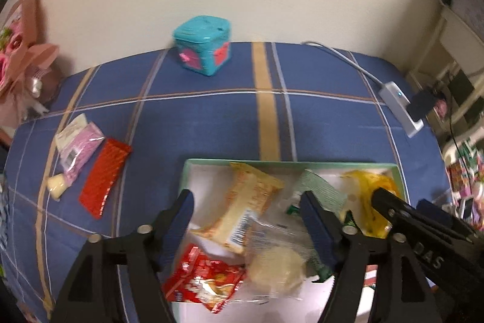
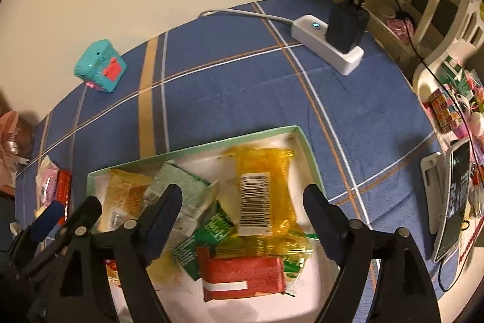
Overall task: Organize snacks
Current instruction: 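Release the mint pack into the tray with the left tool while the right tool releases the yellow bag, then move both open tools back toward the red patterned pack and pink pack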
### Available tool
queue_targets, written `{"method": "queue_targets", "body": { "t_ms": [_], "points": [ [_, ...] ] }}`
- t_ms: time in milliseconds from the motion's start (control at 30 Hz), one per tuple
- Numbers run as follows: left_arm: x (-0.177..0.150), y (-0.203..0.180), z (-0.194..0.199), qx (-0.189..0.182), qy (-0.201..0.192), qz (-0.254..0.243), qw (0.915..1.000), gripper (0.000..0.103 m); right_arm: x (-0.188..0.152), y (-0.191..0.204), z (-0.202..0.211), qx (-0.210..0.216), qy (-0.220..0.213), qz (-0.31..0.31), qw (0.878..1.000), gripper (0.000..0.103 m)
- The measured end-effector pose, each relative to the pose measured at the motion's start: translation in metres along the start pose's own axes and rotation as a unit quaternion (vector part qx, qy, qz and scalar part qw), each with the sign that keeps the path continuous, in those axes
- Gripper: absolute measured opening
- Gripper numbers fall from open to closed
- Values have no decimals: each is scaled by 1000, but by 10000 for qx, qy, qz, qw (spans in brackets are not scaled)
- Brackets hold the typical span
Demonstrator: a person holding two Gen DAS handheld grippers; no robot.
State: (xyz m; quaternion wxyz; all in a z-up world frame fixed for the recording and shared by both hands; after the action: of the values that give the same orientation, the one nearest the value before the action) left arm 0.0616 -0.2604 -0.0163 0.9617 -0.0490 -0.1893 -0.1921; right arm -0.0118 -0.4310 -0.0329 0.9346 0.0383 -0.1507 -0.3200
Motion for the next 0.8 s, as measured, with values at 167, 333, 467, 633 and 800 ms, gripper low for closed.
{"method": "queue_targets", "body": {
  "t_ms": [167,333,467,633,800],
  "points": [
    [7,23,1,209,23,303,9993,80,-1,8,1,-15,-6,113,9999,84],
    [11,47,1,407,27,561,9976,103,-3,16,3,-39,-68,209,9998,103],
    [10,60,1,459,60,654,9968,103,-4,24,6,-72,-124,327,9994,103],
    [9,69,6,514,68,673,9964,103,-6,34,11,-145,-176,455,9987,103],
    [8,81,11,543,83,663,9963,103,-9,47,15,-205,-207,580,9979,103]
  ]
}}
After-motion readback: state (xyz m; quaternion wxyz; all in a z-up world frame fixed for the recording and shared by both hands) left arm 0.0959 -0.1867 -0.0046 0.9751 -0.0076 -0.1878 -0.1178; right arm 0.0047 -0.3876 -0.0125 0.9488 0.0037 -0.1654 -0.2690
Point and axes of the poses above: each gripper's, at about its wrist camera, not at the fingertips, and z roughly against the way its jaws point, y to its left, x to its top, the point moved 2 cm from there along -z, roughly the way its jaws point, and after that the axes turned 8 degrees about y, right-handed, at the moved point
